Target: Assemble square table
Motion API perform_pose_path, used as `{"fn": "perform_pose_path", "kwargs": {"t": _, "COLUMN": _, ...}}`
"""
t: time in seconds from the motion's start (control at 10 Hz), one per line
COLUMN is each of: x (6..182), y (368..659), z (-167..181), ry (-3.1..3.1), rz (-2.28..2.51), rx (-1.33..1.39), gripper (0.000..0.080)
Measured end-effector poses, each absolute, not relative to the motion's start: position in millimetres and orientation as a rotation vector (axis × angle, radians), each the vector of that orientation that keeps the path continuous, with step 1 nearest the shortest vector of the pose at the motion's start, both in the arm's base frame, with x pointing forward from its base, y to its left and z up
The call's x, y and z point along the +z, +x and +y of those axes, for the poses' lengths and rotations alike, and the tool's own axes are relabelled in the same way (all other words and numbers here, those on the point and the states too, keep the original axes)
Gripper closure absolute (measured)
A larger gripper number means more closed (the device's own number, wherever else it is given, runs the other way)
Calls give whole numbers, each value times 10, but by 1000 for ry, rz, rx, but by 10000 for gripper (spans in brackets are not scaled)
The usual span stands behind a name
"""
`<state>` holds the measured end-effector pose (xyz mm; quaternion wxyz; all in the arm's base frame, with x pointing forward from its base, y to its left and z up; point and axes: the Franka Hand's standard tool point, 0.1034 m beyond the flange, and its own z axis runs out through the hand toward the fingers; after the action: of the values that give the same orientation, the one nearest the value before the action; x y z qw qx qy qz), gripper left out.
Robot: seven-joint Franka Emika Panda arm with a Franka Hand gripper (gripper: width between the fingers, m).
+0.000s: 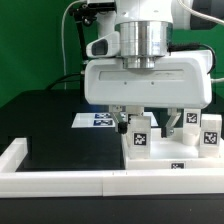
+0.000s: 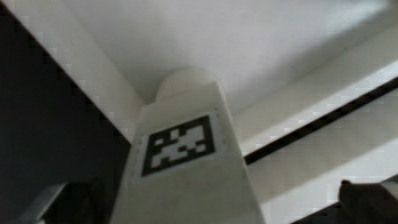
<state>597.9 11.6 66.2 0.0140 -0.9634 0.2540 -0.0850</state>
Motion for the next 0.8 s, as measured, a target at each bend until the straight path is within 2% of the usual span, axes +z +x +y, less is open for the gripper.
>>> {"fn": "perform_pose_path", "kwargs": {"t": 0.5, "x": 660, "y": 5980, "z": 69, "ry": -3133, "rz": 322, "rx": -272, "gripper": 159}}
{"fn": "perform_pose_path", "kwargs": {"t": 0.7, "x": 660, "y": 5980, "z": 69, "ry": -3132, "rz": 326, "rx": -272, "gripper": 508}}
{"fn": "perform_pose_path", "kwargs": {"t": 0.8, "x": 660, "y": 5980, "z": 69, "ry": -3132, "rz": 326, "rx": -272, "gripper": 510}}
